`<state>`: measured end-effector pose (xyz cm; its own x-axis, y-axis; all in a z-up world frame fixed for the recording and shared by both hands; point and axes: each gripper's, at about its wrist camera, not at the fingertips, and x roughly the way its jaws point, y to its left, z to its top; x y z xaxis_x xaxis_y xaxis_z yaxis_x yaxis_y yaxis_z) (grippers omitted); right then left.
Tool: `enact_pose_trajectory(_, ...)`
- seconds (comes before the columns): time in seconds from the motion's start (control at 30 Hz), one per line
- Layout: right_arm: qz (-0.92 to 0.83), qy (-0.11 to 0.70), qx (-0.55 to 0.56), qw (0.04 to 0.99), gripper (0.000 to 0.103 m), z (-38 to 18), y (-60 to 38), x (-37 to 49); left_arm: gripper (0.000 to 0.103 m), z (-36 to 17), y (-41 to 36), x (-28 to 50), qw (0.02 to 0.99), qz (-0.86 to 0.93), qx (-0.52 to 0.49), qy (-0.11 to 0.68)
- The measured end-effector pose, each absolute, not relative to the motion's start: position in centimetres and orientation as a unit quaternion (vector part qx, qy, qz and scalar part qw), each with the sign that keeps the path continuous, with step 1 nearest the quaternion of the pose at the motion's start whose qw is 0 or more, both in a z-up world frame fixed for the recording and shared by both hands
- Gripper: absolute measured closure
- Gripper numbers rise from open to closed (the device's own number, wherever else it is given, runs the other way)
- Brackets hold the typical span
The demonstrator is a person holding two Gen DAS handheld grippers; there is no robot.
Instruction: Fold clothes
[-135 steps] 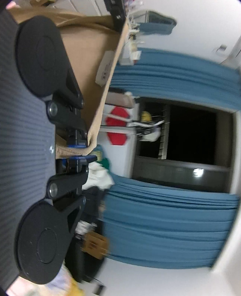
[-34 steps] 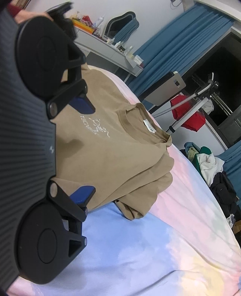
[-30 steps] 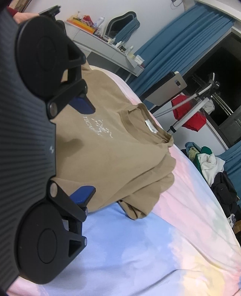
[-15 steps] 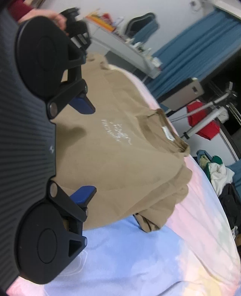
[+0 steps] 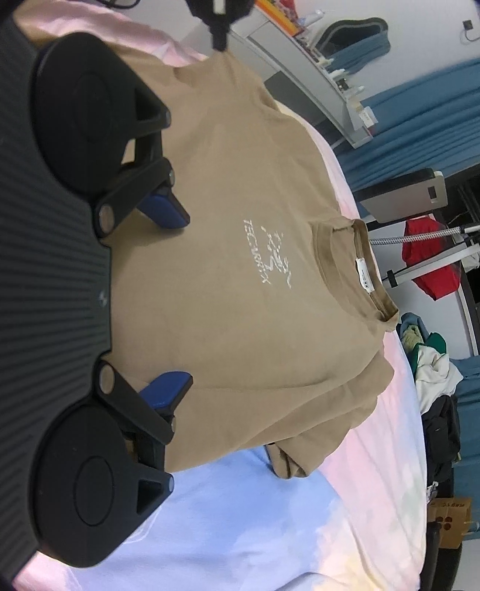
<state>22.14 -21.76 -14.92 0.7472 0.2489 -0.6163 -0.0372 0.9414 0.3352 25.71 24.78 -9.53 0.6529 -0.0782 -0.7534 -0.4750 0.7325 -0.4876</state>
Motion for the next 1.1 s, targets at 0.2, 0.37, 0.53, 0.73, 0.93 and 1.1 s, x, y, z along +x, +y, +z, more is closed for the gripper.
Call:
enact_pose_trajectory(0.2,0.078,0.348,0.150,0.922,0.017,-14.9,-21.8,22.3,0.102,-11.0,23.3,25.2,0.862,0.135,-0.255,0.418)
enact_pose_trajectory(0.37,0.085,0.345,0.170,0.919,0.017,-14.6,-22.5,22.2,0.096,-10.6,21.4,23.8,0.884,0.133,-0.181,0.410)
enact_pose_trajectory(0.53,0.101,0.309,0.225,0.919,0.018,-13.0,-24.7,21.9,0.067,-7.9,18.5,20.3,0.902,0.128,-0.131,0.390)
enact_pose_trajectory(0.73,0.059,0.248,0.326,0.910,0.029,-11.1,-31.2,22.3,0.057,-4.7,13.4,14.8,0.922,0.096,-0.118,0.356)
enact_pose_trajectory(0.93,-0.014,0.286,0.405,0.868,0.055,-14.3,-37.6,26.6,0.056,-5.2,7.3,11.5,0.933,0.029,-0.138,0.332)
enact_pose_trajectory(1.1,0.017,0.331,0.416,0.847,0.062,-17.6,-37.5,29.3,0.056,-7.2,4.5,13.0,0.929,-0.005,-0.106,0.353)
